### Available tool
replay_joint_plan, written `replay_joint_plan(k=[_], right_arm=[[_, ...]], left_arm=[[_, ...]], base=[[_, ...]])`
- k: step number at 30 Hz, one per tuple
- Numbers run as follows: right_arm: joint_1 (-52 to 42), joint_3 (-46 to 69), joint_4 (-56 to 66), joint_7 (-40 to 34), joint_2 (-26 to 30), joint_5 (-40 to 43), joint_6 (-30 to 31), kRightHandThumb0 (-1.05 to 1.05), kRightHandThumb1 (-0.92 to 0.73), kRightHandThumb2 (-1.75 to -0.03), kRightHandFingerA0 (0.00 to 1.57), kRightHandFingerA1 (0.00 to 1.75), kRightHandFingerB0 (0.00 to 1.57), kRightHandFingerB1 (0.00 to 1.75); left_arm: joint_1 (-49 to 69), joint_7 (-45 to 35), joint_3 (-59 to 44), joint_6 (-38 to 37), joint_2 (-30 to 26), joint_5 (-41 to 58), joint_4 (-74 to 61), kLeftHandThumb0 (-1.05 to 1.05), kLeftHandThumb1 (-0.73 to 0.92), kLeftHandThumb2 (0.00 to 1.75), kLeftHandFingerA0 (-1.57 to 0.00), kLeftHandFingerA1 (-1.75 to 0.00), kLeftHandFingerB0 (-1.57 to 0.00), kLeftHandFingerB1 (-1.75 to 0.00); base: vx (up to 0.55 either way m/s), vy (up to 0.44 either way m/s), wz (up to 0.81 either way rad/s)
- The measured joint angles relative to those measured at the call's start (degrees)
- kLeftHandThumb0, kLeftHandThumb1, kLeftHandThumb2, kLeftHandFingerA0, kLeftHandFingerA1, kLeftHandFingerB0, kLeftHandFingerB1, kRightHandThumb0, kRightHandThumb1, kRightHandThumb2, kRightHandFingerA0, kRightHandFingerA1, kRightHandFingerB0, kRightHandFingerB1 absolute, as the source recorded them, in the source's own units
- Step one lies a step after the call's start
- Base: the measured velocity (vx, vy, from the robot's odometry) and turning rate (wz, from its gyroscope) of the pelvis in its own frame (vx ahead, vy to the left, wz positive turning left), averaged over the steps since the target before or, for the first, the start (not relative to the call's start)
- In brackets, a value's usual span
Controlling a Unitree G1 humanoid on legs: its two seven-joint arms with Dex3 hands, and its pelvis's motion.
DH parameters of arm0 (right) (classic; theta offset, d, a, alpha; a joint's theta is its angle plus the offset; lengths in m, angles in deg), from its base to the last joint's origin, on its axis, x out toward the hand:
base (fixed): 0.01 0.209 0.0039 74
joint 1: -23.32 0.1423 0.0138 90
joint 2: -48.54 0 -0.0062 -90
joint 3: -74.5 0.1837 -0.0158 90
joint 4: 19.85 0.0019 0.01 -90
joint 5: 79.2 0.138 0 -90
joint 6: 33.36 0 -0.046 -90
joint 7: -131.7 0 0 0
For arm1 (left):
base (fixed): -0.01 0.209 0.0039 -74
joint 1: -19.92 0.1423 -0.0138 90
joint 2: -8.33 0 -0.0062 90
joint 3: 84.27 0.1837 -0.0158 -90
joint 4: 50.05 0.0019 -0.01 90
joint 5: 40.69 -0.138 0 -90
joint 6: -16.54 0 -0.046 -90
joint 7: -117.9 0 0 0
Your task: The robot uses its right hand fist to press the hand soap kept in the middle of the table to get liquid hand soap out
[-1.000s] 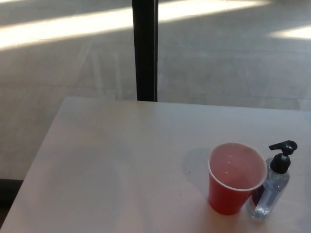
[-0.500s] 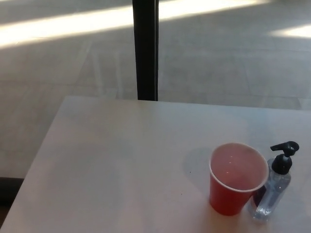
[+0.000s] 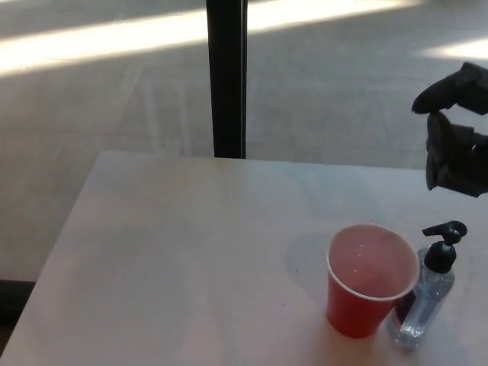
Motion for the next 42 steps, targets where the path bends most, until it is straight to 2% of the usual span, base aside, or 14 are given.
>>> replay_joint_plan(k=[17, 18, 20, 21, 22, 25, 29, 30, 31, 32, 33, 35, 36, 42], right_arm=[[-5.25, 1.16, 2.78, 1.65, -2.99, -0.90, 0.51, -0.29, -0.61, -1.01, 1.02, 1.75, 0.83, 1.38], [-5.46, 1.16, 2.98, 1.62, -3.14, -0.96, 0.60, -0.24, -0.60, -1.00, 1.25, 1.72, 0.81, 1.30], [-6.00, 1.29, 3.74, 1.31, -3.88, -1.02, 1.26, -0.24, -0.59, -1.01, 1.26, 1.72, 0.81, 1.29], [-6.10, 1.32, 3.98, 1.21, -4.19, -1.10, 1.52, -0.27, -0.62, -1.00, 1.03, 1.75, 0.82, 1.35], [-6.17, 1.32, 4.09, 1.18, -4.38, -1.22, 1.65, -0.22, -0.59, -1.01, 1.25, 1.70, 0.80, 1.26], [-6.64, 1.32, 4.07, 1.17, -5.07, -1.54, 1.70, -0.21, -0.60, -1.00, 1.24, 1.70, 0.81, 1.25], [-6.82, 1.35, 4.11, 1.11, -5.69, -2.38, 1.45, -0.26, -0.66, -0.95, 1.01, 1.75, 0.82, 1.38], [-7.00, 1.26, 4.12, 1.08, -5.80, -2.74, 1.24, -0.22, -0.63, -0.96, 1.23, 1.72, 0.79, 1.31], [-7.20, 1.17, 4.17, 1.02, -5.87, -3.06, 1.04, -0.29, -0.65, -0.94, 1.01, 1.75, 0.81, 1.41], [-7.33, 1.13, 4.18, 0.95, -5.92, -3.32, 0.87, -0.29, -0.65, -0.93, 1.01, 1.75, 0.82, 1.38], [-7.56, 1.09, 4.18, 0.80, -6.03, -3.76, 0.49, -0.24, -0.63, -0.95, 1.24, 1.70, 0.79, 1.28], [-7.76, 1.05, 4.15, 0.59, -6.35, -4.49, 0.07, -0.24, -0.63, -0.95, 1.24, 1.70, 0.79, 1.28], [-7.80, 1.05, 4.15, 0.53, -6.46, -4.71, -0.06, -0.29, -0.67, -0.90, 1.03, 1.75, 0.76, 1.45], [-8.15, 1.33, 3.70, 0.39, -6.97, -5.69, -1.18, -0.29, -0.67, -0.93, 1.00, 1.75, 0.81, 1.37]], left_arm=[[0.20, 0.22, 0.35, 0.02, -0.02, 0.55, -0.27, -0.18, 0.47, 1.05, -0.85, -1.03, -0.64, -0.90], [0.26, 0.22, 0.36, 0.01, -0.02, 0.54, -0.32, -0.17, 0.48, 1.04, -0.87, -1.01, -0.65, -0.89], [0.40, 0.26, 0.59, 0.01, -0.03, 0.50, -0.33, -0.16, 0.48, 1.05, -0.86, -1.01, -0.66, -0.90], [0.43, 0.26, 0.66, 0.01, -0.03, 0.51, -0.35, -0.16, 0.50, 1.02, -0.84, -0.98, -0.64, -0.86], [0.41, 0.31, 0.76, 0.02, -0.03, 0.49, -0.37, -0.17, 0.49, 1.03, -0.87, -1.01, -0.65, -0.88], [0.39, 0.41, 0.97, 0.02, -0.04, 0.49, -0.34, -0.17, 0.49, 1.04, -0.84, -0.99, -0.61, -0.86], [0.52, 0.40, 0.91, 0.02, -0.04, 0.61, -0.56, -0.18, 0.48, 1.05, -0.78, -0.94, -0.59, -0.83], [0.67, 0.40, 0.91, 0.02, -0.03, 0.66, -0.84, -0.18, 0.48, 1.05, -0.80, -0.96, -0.61, -0.85], [0.80, 0.40, 0.91, 0.02, -0.03, 0.66, -1.08, -0.19, 0.49, 1.03, -0.83, -0.98, -0.63, -0.87], [0.79, 0.41, 0.91, 0.02, -0.03, 0.66, -1.10, -0.19, 0.49, 1.02, -0.83, -1.00, -0.63, -0.90], [0.69, 0.41, 0.91, 0.01, -0.03, 0.67, -0.87, -0.19, 0.49, 1.04, -0.83, -1.00, -0.61, -0.88], [0.58, 0.41, 0.91, 0.01, -0.02, 0.71, -0.57, -0.19, 0.49, 1.04, -0.83, -1.00, -0.61, -0.88], [0.58, 0.41, 0.91, 0.01, -0.02, 0.71, -0.58, -0.17, 0.50, 1.01, -0.81, -0.98, -0.61, -0.87], [0.68, 0.41, 0.90, 0.02, -0.02, 0.75, -0.74, -0.17, 0.48, 1.04, -0.82, -0.98, -0.61, -0.85]], base=[[0.00, 0.000, 0.00], [0.00, 0.000, 0.00], [0.00, 0.000, 0.00], [0.00, 0.000, 0.00], [0.00, 0.000, 0.00], [0.00, 0.000, 0.00], [0.00, 0.000, 0.00], [0.00, 0.000, 0.00], [0.00, 0.000, 0.00], [0.00, 0.000, 0.00], [0.00, 0.000, 0.00], [0.00, 0.000, 0.00], [0.00, 0.000, 0.00], [0.00, 0.000, 0.00]])
